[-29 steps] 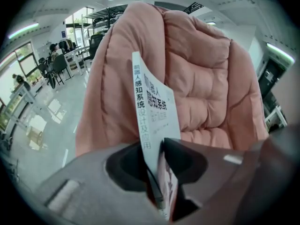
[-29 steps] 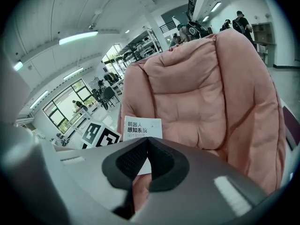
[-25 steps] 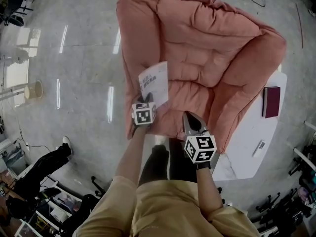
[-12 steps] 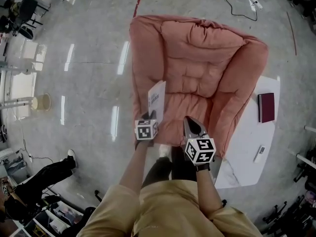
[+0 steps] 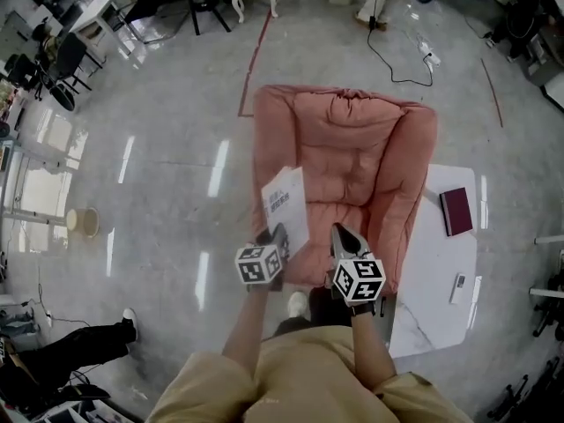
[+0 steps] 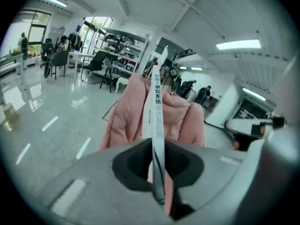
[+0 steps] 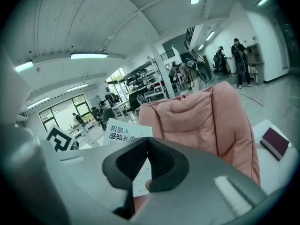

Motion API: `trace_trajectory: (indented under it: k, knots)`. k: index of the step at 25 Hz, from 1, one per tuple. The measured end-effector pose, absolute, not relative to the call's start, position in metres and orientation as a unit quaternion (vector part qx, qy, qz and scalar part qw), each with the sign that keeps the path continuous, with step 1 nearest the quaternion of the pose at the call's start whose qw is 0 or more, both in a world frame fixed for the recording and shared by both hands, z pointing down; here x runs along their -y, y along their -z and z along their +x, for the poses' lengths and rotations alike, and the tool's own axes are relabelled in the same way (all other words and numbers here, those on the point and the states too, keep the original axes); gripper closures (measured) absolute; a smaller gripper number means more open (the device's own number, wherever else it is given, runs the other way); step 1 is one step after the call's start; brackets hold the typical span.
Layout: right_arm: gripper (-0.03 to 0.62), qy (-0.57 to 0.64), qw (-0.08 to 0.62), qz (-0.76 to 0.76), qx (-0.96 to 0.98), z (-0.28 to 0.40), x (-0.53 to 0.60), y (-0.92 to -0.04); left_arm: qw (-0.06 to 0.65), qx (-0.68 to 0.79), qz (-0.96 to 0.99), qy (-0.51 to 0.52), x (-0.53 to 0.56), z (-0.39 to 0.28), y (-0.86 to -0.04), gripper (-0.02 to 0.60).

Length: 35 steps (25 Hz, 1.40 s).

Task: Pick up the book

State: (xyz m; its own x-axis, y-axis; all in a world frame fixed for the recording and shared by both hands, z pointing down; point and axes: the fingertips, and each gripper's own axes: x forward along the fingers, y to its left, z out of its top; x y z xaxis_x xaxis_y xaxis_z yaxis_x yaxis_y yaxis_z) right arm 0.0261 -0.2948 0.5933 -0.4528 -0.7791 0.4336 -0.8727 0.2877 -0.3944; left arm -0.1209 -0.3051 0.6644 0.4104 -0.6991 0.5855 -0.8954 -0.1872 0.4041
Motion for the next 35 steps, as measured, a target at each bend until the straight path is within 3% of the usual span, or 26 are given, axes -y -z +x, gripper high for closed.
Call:
trace_trajectory:
  k: [15, 22, 35]
  knots:
    - [0.591, -0.102, -0.041, 0.572, 0.813, 0.030, 0.259, -0.359, 0.139, 0.529, 0.837, 0.020, 0.290, -0.130, -0.383, 0.538]
    - [0.591, -0.043, -0.076, 0.586, 0.806, 0.040, 0.233, -0.305, 0.065, 0.539, 0.838, 0.057, 0.264, -0.132, -0.322, 0.538]
    - [0.590, -0.006, -0.050, 0.587, 0.808, 0.029, 0.214, -0.288, 0.039, 0.552, 0.829, 0.087, 0.240, -0.136, -0.287, 0.538]
